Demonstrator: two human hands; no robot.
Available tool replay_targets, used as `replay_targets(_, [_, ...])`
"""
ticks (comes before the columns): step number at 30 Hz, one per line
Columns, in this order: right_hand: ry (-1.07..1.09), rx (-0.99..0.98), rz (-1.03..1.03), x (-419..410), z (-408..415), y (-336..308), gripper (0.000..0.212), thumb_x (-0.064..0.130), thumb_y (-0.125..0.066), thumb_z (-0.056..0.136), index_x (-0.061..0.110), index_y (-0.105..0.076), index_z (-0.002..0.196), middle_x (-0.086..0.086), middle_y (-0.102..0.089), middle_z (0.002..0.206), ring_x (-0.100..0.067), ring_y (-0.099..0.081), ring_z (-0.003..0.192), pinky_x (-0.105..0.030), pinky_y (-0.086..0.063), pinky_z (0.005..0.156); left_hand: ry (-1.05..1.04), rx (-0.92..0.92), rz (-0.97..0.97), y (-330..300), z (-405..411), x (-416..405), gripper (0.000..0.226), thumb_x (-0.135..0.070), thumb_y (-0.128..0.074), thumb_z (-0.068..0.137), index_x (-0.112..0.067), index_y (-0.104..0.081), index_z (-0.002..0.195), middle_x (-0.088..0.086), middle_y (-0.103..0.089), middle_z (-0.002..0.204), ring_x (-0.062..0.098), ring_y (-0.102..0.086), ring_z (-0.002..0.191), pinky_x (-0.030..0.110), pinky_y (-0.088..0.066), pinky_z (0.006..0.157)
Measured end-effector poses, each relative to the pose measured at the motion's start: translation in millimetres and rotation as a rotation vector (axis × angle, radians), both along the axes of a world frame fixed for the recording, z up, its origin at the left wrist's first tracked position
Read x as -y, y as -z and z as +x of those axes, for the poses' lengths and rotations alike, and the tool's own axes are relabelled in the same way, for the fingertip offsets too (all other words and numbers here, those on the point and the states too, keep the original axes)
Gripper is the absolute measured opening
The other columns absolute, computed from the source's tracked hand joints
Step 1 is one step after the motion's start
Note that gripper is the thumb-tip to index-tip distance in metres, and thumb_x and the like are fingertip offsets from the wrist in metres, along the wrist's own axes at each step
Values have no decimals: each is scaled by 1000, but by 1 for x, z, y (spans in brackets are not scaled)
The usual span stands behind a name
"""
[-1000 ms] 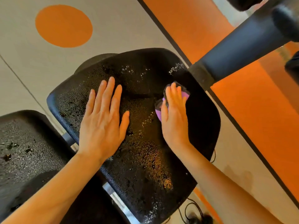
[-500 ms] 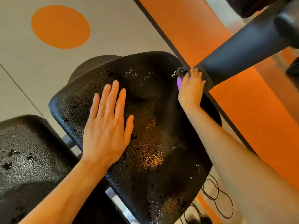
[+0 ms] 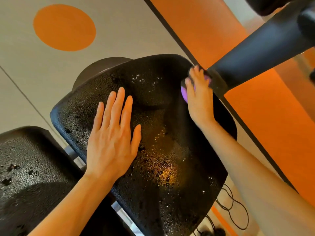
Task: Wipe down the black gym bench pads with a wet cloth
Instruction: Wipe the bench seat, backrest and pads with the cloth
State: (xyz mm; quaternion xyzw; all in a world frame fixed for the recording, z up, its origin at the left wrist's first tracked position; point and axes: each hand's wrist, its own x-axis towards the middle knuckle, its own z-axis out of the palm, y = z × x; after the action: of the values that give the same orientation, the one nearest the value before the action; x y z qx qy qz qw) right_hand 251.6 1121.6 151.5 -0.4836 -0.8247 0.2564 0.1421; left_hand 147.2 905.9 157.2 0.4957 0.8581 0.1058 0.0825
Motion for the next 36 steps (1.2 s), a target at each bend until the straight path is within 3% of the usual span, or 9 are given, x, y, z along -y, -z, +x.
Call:
replay_targets(4, [-120, 12, -83, 36, 48, -9, 45, 17, -44, 100, 19, -37, 145, 1, -36, 152, 0, -34, 134, 7, -14, 102, -5, 5, 2, -1, 0, -1, 66, -44, -29, 99, -10, -20, 155, 10, -9, 164, 25, -6, 153, 43, -6, 125])
replay_targets(10, [-169, 38, 47, -37, -39, -1, 42, 17, -36, 103, 13, -39, 145, -3, -28, 157, -14, -16, 147, -29, -12, 122, -9, -3, -7, -1, 1, -1, 66, -43, -31, 99, -10, -19, 155, 9, -8, 165, 24, -4, 153, 43, -5, 125])
replay_targets(13, [-251, -9, -55, 0, 23, -3, 44, 16, -41, 101, 17, -38, 145, 4, -26, 157, 5, -16, 141, -2, -6, 112, -7, -1, -18, -1, 1, -1, 66, -44, -30, 99, -10, -18, 155, 9, -7, 165, 24, -3, 153, 43, -4, 125])
replay_targets(16, [-282, -37, -64, 8, 37, -3, 44, 15, -42, 101, 16, -40, 145, 6, -28, 155, 22, -13, 133, 3, -5, 107, -15, -4, -19, -1, 0, -1, 66, -44, -29, 99, -11, -18, 155, 8, -7, 165, 23, -3, 153, 42, -3, 125])
replay_targets(21, [-244, 18, 1, -42, -61, -6, 41, 24, -35, 104, 16, -41, 143, -3, -27, 157, -16, -12, 148, -37, -2, 121, -10, -4, -6, -1, 1, -1, 65, -43, -31, 100, -11, -19, 155, 8, -8, 165, 23, -4, 153, 42, -4, 125])
replay_targets(23, [-300, 3, -9, -28, -35, -4, 41, 21, -37, 103, 16, -39, 144, -1, -27, 157, -14, -14, 147, -36, -5, 122, -10, -8, -5, -2, 1, -1, 65, -43, -31, 100, -10, -19, 155, 8, -9, 165, 24, -4, 153, 42, -4, 125])
replay_targets(27, [-345, 10, -39, 10, 35, -4, 42, 17, -40, 102, 17, -40, 144, 3, -29, 156, -2, -16, 145, -9, -1, 116, -18, -4, -5, -3, 0, 0, 65, -43, -31, 100, -11, -18, 155, 9, -9, 165, 24, -4, 153, 42, -5, 125])
replay_targets(32, [-373, 18, 51, -38, -67, -1, 39, 22, -37, 103, 14, -45, 141, -3, -34, 154, -15, -18, 147, -36, -3, 122, -20, -14, -10, -1, 1, 0, 65, -43, -30, 100, -11, -18, 155, 9, -9, 165, 24, -4, 153, 43, -5, 125])
replay_targets(36, [-446, -13, -25, 3, 2, -4, 43, 14, -42, 101, 14, -40, 144, 0, -29, 156, -8, -17, 147, -14, -4, 117, -17, -3, -3, -2, 1, -1, 65, -43, -31, 100, -11, -18, 155, 8, -10, 165, 23, -4, 153, 41, -4, 125])
